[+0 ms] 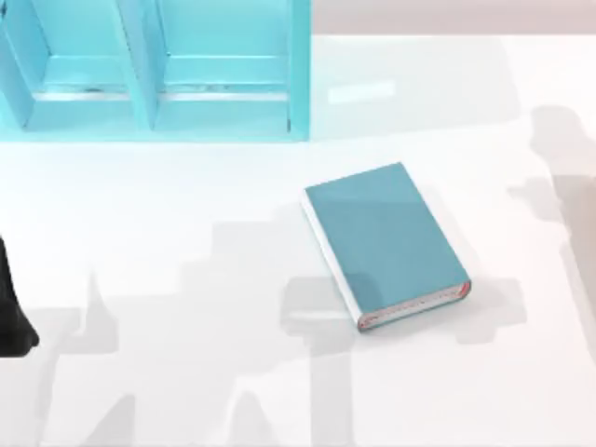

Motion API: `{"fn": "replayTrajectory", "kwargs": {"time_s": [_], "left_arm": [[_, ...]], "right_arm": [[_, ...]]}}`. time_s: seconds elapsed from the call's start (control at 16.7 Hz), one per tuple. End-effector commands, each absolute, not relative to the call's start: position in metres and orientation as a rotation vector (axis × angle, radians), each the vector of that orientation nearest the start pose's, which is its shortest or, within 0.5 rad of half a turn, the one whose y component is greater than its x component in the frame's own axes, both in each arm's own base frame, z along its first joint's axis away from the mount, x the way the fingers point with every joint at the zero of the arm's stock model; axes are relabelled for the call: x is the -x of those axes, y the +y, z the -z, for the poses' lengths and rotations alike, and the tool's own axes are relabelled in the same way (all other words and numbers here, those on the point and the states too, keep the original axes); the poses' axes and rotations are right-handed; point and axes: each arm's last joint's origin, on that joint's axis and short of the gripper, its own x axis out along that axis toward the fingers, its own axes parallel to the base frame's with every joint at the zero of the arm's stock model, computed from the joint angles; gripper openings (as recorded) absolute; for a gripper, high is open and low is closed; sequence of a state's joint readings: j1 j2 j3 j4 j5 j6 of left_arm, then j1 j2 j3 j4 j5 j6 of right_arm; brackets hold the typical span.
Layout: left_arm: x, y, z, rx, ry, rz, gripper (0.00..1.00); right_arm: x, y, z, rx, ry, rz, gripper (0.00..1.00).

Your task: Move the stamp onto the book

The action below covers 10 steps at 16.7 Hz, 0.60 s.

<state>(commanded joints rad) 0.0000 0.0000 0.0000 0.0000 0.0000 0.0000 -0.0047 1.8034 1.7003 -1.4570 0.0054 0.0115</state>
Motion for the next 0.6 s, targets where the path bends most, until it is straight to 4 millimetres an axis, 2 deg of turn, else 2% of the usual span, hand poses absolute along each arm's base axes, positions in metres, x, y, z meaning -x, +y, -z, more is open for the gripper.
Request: {"fn": "replayTrajectory", "kwargs": {"time_s": [0.36, 0.48, 0.6], "left_arm": [[-0.106, -0.001, -0.16, 0.0, 0.0, 0.0, 1.0], [-0.106, -0.001, -0.16, 0.0, 0.0, 0.0, 1.0], [-0.106, -0.001, -0.16, 0.0, 0.0, 0.0, 1.0]], "right_arm": [[-0.342, 0.007, -0.29, -0.009, 1.566, 0.015, 0.0], [-0.353, 0.024, -0.285, -0.009, 1.566, 0.014, 0.0], [-0.368, 0.053, -0.276, -0.006, 1.568, 0.01, 0.0]]}}
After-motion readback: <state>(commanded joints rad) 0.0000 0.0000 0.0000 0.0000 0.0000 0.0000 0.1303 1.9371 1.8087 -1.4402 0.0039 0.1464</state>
